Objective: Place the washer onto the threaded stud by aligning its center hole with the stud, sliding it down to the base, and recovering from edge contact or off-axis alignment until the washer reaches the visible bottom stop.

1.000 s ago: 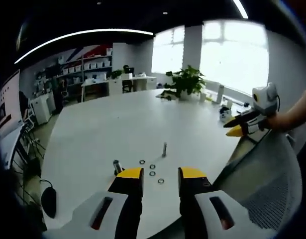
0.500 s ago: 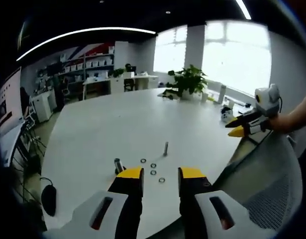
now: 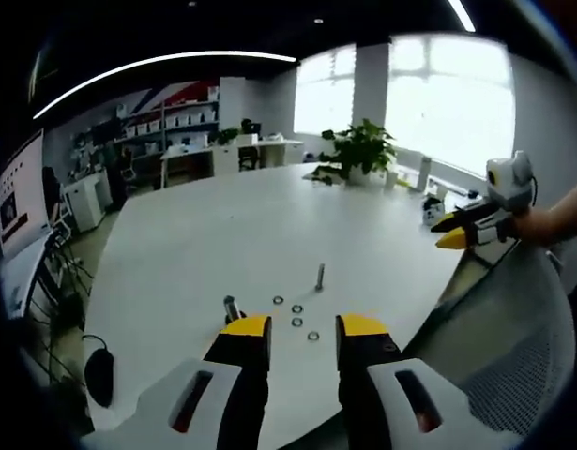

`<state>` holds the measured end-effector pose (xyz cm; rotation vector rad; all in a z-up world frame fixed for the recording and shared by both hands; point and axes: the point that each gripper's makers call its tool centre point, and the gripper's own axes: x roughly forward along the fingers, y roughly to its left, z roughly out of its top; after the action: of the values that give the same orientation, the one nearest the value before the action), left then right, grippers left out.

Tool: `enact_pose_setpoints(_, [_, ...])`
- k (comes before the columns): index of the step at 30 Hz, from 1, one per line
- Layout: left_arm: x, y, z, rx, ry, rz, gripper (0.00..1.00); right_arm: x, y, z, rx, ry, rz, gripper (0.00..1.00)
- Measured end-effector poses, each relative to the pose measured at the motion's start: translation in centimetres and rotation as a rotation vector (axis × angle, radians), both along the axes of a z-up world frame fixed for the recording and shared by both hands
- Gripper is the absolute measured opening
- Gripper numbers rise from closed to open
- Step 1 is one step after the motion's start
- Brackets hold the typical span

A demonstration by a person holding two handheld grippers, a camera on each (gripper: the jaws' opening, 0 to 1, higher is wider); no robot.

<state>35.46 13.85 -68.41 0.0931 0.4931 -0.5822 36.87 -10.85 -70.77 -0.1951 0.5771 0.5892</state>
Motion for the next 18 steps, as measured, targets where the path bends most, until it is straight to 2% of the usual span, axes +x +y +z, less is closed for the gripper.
enact_pose_setpoints(3, [0.2, 0.2, 0.2, -0.009, -0.006, 0.006, 0.26, 0.3, 0.1, 0.3, 0.003, -0.001, 0.002, 0.29])
enact_pose_setpoints(10, [0.3, 0.9, 0.4, -0.016, -0.015, 0.033, 0.25, 0.3, 0.9, 0.3, -0.023, 0.047, 0.031, 0.3])
enact_pose_setpoints(14, [0.3, 0.8, 0.8, -0.028, -0.028, 0.031, 0.25, 1.4, 1.9, 1.7, 0.011, 0.027, 0.024, 0.29])
enact_pose_setpoints(18, [0.4, 0.9, 1.1, -0.044, -0.033, 0.039, 0.25, 2.5, 3.5, 1.6, 0.001, 0.032, 0.057, 0.29])
